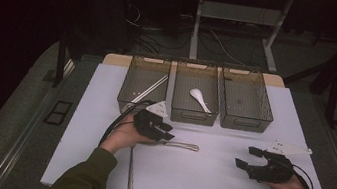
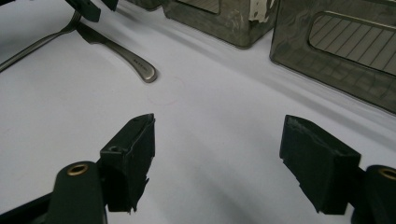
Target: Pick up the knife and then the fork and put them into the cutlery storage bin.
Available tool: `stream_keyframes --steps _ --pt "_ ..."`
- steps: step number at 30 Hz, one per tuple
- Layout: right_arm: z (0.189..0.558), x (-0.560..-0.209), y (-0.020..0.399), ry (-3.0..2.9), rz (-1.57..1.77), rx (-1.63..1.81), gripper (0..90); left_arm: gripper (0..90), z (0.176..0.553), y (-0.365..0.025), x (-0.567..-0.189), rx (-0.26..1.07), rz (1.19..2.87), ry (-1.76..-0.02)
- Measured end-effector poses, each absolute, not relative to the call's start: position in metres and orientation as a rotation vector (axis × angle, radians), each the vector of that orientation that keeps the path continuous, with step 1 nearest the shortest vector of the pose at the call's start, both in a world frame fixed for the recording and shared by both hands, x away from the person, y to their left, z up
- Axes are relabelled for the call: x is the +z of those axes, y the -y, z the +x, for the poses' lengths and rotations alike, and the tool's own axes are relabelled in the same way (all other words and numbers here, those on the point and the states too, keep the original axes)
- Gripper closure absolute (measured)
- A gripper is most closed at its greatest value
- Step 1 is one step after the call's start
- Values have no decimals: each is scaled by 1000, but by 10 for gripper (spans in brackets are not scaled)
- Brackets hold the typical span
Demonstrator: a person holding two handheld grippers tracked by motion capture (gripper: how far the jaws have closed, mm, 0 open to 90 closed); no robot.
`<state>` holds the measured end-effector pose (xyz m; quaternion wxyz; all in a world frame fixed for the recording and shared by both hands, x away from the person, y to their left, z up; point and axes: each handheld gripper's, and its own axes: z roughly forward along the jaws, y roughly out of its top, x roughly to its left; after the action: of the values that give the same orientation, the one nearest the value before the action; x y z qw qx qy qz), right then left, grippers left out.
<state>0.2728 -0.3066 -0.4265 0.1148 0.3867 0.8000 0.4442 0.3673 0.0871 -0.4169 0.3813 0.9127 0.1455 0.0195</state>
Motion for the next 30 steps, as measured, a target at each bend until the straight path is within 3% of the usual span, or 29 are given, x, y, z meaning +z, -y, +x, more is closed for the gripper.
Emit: stream_keyframes --steps 6,13,30 --pt "272 -426 306 -2353 1134 1300 265 619 364 -75 -431 54 2410 -307" --pt "273 -427 306 -2355 1135 1302 265 683 363 -69 -437 75 2440 -261" --pt "272 -428 304 -2359 1126 1295 265 782 364 -70 -444 85 2413 -159"
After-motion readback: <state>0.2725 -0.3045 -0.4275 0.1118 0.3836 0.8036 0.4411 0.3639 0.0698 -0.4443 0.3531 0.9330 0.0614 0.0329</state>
